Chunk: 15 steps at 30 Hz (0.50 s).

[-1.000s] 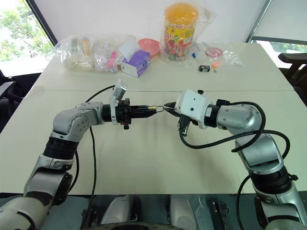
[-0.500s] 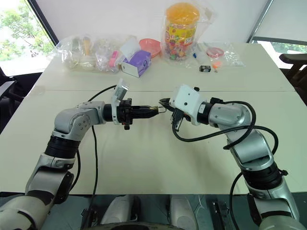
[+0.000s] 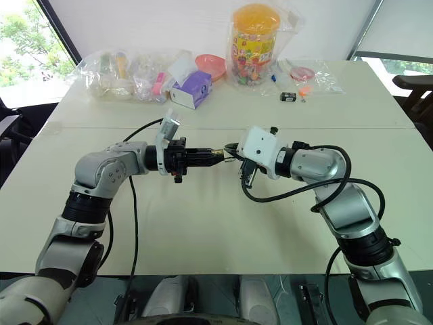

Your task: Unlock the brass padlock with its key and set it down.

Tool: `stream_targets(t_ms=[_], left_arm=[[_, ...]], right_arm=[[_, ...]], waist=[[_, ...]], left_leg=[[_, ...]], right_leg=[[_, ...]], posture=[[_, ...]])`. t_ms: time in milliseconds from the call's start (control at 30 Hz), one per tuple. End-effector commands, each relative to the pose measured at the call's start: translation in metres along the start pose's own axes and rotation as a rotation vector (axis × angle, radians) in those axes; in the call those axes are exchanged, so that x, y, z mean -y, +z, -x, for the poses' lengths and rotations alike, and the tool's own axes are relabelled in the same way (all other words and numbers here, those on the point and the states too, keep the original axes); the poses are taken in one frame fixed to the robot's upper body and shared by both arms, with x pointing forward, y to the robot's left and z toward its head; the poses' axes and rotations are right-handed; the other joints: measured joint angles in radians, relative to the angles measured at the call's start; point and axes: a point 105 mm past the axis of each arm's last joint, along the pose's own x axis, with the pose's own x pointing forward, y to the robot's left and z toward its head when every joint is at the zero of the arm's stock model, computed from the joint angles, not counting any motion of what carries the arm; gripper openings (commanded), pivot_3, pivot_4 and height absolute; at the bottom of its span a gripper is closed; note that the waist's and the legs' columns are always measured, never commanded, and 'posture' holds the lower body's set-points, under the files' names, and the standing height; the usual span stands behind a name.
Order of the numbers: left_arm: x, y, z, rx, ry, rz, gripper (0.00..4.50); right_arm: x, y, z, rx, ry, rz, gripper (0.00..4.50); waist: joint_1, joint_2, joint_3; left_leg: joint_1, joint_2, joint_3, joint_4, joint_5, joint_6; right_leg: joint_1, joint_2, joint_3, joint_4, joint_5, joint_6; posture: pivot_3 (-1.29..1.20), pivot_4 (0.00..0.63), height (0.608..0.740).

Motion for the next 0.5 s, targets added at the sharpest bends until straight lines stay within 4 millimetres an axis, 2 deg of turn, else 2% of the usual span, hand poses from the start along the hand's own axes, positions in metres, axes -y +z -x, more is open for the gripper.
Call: stream_targets(t_ms=[33, 300, 500], left_arm=[[0.009, 0.018, 0.001, 0.042, -0.037, -0.053, 0.00], [0.003, 0.013, 0.001, 0.028, -0.011, -0.056, 0.00], [-0.004, -0.008, -0.001, -0.016, 0.032, -0.024, 0.00]], right_arm=[[-0.003, 0.000, 0.002, 0.002, 0.023, 0.041, 0.06], [0.003, -0.005, 0.009, -0.033, 0.008, 0.094, 0.06], [0.030, -0.011, 0.037, -0.179, -0.122, 0.262, 0.06]], waist=[[0.000, 0.000, 0.000], [0.000, 0.000, 0.000], [0.001, 0.000, 0.000]], left_leg=[[0.000, 0.000, 0.000, 0.000, 0.000, 0.000], [0.000, 0.000, 0.000, 0.000, 0.000, 0.000], [0.000, -0.001, 0.000, 0.000, 0.000, 0.000]], right_leg=[[0.000, 0.000, 0.000, 0.000, 0.000, 0.000], [0.000, 0.000, 0.000, 0.000, 0.000, 0.000], [0.000, -0.001, 0.000, 0.000, 0.000, 0.000]], posture=[[0.00, 0.150, 0.740], [0.00, 0.150, 0.740], [0.00, 0.150, 0.740]])
